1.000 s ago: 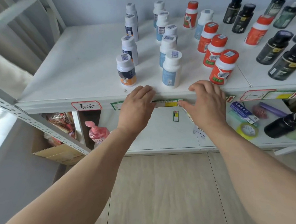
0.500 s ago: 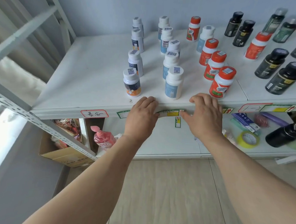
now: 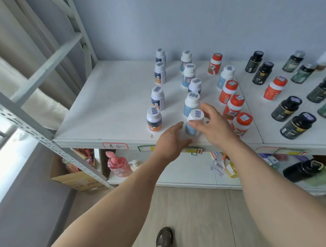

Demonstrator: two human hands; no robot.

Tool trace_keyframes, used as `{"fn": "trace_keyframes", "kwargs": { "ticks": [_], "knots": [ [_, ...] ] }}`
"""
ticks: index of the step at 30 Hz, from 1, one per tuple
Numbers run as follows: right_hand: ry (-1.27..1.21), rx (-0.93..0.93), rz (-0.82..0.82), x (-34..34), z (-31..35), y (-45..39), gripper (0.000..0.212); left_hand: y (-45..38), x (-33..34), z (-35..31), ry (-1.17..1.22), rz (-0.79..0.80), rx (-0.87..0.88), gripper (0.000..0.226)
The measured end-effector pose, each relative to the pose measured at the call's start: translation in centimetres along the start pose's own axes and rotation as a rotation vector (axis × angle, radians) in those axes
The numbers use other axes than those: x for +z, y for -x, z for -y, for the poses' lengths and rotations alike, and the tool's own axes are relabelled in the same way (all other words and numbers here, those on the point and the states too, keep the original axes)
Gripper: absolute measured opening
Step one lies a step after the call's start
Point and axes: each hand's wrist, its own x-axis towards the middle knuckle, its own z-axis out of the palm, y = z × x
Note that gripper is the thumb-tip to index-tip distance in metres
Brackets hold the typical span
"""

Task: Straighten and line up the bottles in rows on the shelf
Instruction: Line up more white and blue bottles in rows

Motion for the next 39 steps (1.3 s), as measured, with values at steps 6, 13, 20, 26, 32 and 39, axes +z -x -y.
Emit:
{"fn": "trace_keyframes", "kwargs": {
  "ticks": [6,13,20,26,32,39],
  "knots": [
    [-0.026,0.069,0.027,-0.7,1.1,-1.3,0.042,-1.6,-1.0,-0.7,0.169,0.096,0.037,0.040],
    [-0.034,0.106,-0.011,-2.1,3.6,-0.9,0.030,-1.3,-3.1,-1.4,0.536,0.351,-0.058,0.042],
    [-0.062,0.179,0.010,-2.8,3.3,-1.4,0.049,-1.2,-3.6,-2.4,0.583,0.439,-0.142,0.037],
    [-0.092,0.188,0.012,-3.5,3.1,-1.6,0.061,-1.8,-3.5,-2.7,0.574,0.451,-0.143,0.035],
    [-0.087,0.160,0.016,-3.1,2.9,-2.1,0.043,-2.3,-4.0,-2.3,0.555,0.429,-0.132,0.035],
    [-0.089,0.103,0.049,-2.6,2.3,-1.9,0.039,-2.5,-3.8,-2.2,0.404,0.323,-0.091,0.047]
  ]
}}
